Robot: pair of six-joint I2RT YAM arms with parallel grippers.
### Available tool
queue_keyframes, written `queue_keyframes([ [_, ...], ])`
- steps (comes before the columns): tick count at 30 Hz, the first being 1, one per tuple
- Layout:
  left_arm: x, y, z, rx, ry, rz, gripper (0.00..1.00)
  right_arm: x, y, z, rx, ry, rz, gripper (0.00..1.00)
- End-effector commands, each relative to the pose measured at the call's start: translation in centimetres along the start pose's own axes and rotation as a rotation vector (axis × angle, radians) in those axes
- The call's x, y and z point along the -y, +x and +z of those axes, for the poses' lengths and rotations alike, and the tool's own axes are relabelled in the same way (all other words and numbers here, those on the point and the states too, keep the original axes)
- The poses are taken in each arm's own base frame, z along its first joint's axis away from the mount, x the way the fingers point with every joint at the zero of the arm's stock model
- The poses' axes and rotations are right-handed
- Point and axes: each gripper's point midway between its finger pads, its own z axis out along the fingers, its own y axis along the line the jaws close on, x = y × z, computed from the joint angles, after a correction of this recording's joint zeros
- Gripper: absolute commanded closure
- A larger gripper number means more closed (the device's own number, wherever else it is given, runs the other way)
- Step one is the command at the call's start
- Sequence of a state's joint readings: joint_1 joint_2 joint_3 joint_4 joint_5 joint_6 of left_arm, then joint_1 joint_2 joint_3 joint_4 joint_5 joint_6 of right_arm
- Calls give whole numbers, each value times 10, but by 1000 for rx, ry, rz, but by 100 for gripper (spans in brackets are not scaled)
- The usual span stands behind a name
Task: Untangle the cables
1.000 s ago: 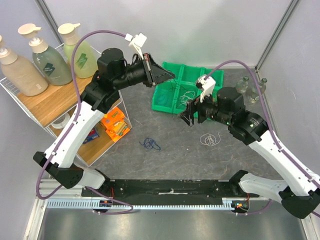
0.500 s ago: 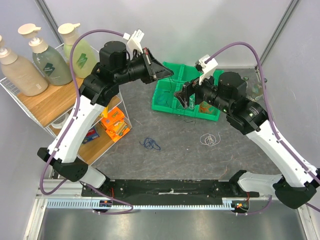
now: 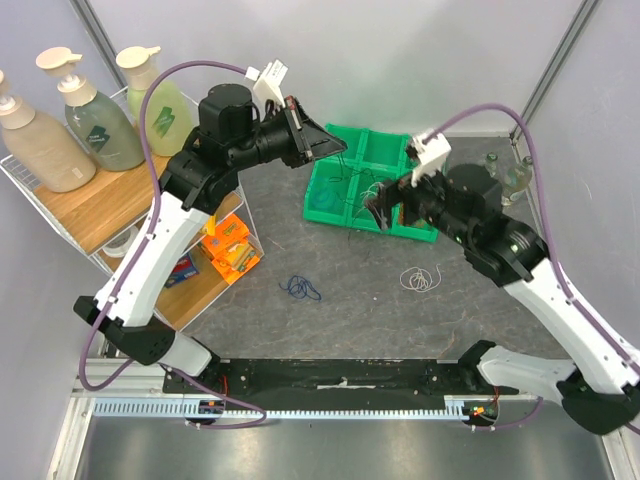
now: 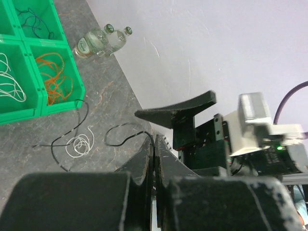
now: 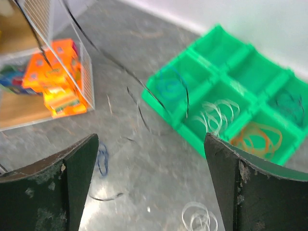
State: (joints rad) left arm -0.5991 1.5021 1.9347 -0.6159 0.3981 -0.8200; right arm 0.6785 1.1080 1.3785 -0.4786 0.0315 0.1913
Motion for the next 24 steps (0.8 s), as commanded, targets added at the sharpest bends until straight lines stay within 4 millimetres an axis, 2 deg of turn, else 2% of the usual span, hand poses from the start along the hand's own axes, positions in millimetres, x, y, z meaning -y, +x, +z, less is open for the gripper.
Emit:
queue_keyframes([
  [1,23,-31,-33,165,44,164,98,26,38,-43,-70,137,24,2],
  [4,15,-28,-35,152,9,196,98,30,23,-63,-18,167,44,2],
  [7,10,-20,-31,115,6,175,98,19,3,-64,10,105,37,2],
  [12,11,-12,-25,66,31,144,98,-19,-34,-41,99,-103,25,2],
  [16,17,2,-22,-6,82,101,98,-45,-63,-12,173,-235,20,2],
  [19,27,7,-22,-41,154,98,98,-62,-64,8,180,-333,28,5],
  [24,44,19,-23,-113,278,106,98,-64,-68,20,208,-345,9,6],
])
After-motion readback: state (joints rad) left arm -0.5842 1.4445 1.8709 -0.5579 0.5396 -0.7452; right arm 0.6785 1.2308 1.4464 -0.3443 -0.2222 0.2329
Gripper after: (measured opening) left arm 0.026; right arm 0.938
